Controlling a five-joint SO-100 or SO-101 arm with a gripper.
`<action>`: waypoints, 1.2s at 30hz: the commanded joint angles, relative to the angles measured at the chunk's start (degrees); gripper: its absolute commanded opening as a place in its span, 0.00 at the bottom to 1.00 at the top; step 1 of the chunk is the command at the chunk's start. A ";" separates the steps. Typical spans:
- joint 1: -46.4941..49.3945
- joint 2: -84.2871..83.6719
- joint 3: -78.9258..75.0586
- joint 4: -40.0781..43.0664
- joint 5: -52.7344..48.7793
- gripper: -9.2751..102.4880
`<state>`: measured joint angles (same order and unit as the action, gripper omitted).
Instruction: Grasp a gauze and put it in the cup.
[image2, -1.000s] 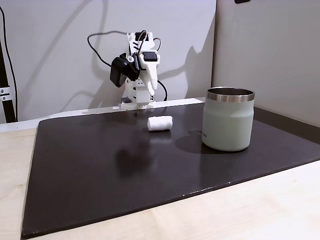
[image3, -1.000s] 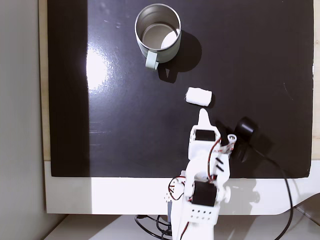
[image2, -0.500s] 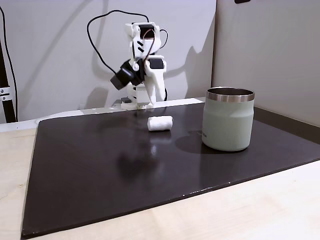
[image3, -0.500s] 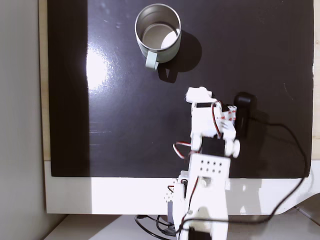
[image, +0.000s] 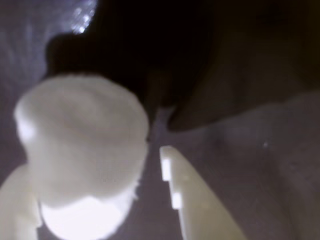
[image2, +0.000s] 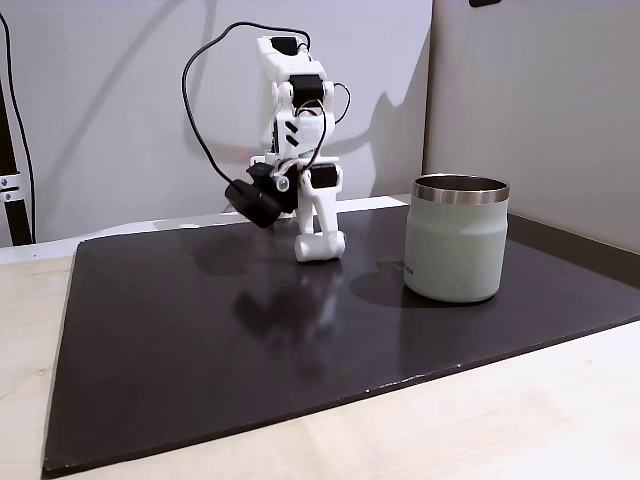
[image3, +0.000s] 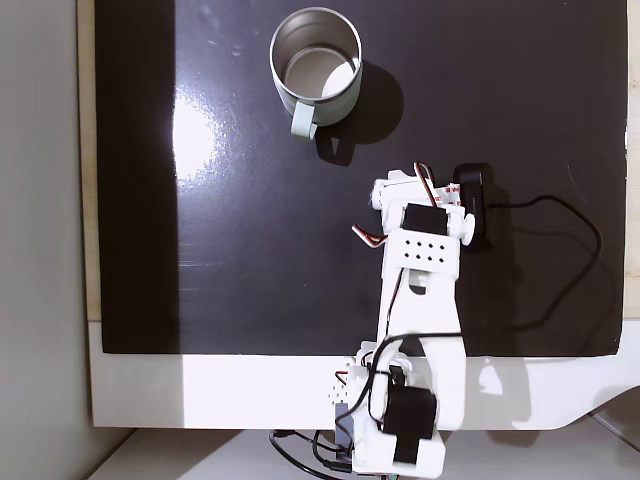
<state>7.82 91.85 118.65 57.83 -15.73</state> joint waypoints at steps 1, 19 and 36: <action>-0.62 -1.14 -3.34 0.26 -0.79 0.31; -2.37 12.48 -9.76 10.99 1.67 0.08; -12.57 -11.25 -69.61 36.30 8.96 0.08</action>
<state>-2.99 83.50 60.47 91.49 -7.91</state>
